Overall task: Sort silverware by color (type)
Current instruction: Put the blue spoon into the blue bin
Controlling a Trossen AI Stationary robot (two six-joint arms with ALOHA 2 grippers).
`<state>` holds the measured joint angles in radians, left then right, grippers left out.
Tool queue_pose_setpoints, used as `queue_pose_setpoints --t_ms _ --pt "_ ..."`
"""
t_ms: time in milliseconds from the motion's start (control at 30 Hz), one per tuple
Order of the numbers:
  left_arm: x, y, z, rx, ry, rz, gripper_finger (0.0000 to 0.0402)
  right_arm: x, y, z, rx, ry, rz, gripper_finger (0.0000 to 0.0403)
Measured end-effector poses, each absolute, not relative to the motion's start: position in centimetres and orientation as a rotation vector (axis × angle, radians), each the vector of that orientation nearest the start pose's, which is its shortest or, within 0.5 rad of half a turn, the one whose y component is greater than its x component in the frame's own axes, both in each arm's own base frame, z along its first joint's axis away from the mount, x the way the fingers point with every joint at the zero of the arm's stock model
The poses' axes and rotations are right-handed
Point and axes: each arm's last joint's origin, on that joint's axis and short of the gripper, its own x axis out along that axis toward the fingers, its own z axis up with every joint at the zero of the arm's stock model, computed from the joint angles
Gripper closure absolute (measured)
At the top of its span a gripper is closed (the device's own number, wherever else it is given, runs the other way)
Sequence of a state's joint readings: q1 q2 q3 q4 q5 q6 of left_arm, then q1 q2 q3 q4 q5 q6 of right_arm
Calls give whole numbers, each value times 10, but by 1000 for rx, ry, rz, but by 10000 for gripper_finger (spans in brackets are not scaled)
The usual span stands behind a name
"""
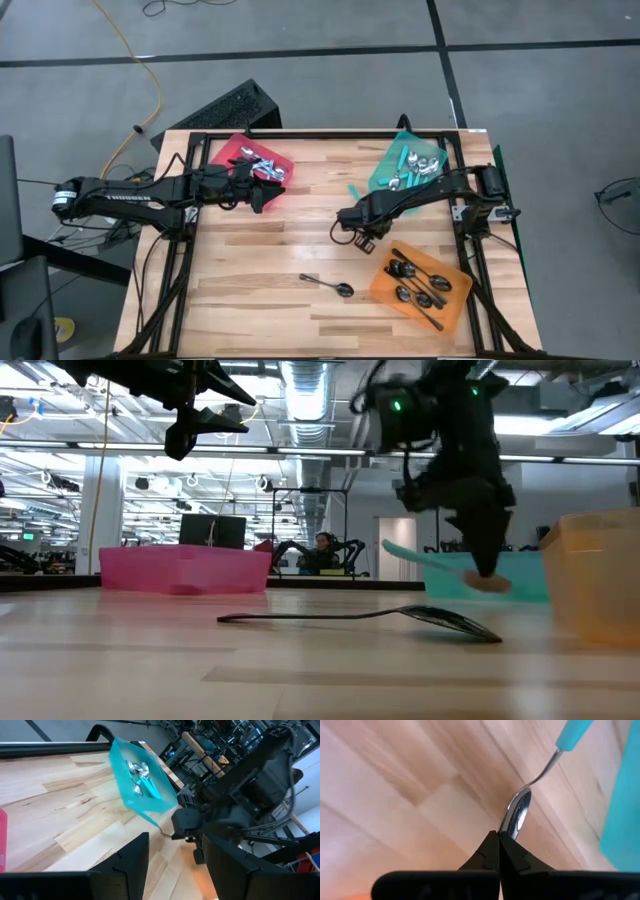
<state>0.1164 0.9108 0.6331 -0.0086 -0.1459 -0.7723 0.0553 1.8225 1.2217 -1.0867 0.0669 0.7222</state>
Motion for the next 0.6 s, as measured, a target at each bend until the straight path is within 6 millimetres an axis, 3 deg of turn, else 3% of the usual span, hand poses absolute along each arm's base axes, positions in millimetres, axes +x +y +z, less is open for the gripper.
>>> queue_pose_setpoints --t_ms 367,600 --pt "201 28 275 -766 170 359 233 349 35 219 393 1346 -383 389" --pt "201 28 276 -756 171 355 233 364 43 231 327 1224 -240 389"
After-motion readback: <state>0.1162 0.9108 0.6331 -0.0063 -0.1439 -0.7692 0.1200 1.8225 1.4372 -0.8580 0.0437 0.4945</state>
